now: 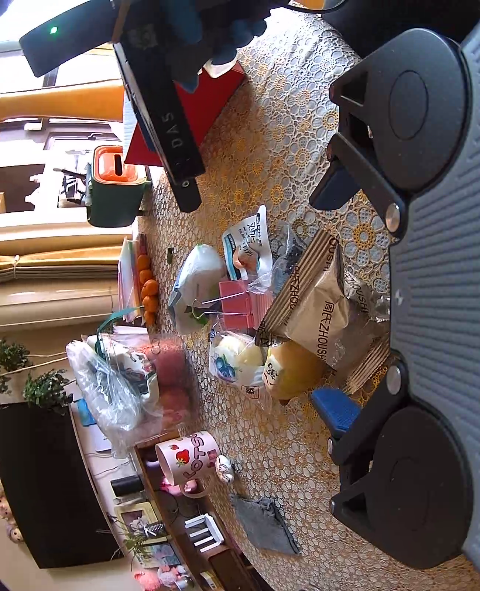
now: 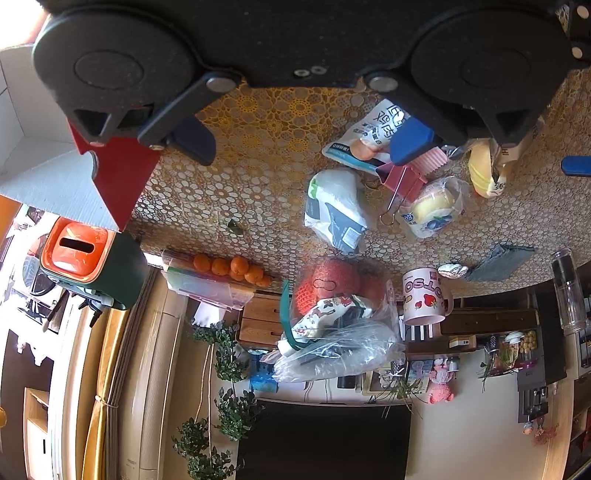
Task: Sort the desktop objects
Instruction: 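Grasp the silver snack bag with the left tool while the right tool grasps the white wipes pack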
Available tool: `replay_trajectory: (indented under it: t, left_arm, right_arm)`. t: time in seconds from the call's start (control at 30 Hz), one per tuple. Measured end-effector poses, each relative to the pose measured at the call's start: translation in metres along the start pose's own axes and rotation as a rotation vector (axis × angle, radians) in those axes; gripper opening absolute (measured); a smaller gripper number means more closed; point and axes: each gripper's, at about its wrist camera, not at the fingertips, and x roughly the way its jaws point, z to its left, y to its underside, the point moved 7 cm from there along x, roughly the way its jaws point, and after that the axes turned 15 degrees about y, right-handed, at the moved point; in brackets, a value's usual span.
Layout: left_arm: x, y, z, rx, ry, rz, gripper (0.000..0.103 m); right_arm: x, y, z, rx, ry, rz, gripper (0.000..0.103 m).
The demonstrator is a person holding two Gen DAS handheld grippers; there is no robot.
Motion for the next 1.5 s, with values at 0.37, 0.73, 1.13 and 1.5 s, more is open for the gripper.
replay_trajectory:
  t: [0.37, 0.73, 1.13, 1.5]
  left_arm:
    - [0.015, 0.007, 0.023, 0.003, 0.112, 0.019, 0.102]
    - [0.026, 0.01, 0.028, -0.039, 0.173, 0.024, 0.094]
    - [0.029, 0.009, 0.028, -0.041, 0.153, 0.024, 0.084]
    - [0.021, 0.006, 0.021, -0.068, 0.122, 0.021, 0.065]
  right_arm:
    - [0.056, -0.01, 0.029, -0.029, -0.021, 0.044, 0.097]
    - [0.103, -0.019, 0.044, -0.031, -0.004, 0.073, 0.087]
    - [0.13, -0.016, 0.052, -0.025, -0.016, 0.12, 0.063]
    - [0.126, -0.021, 0.041, 0.035, -0.045, 0.123, 0.037]
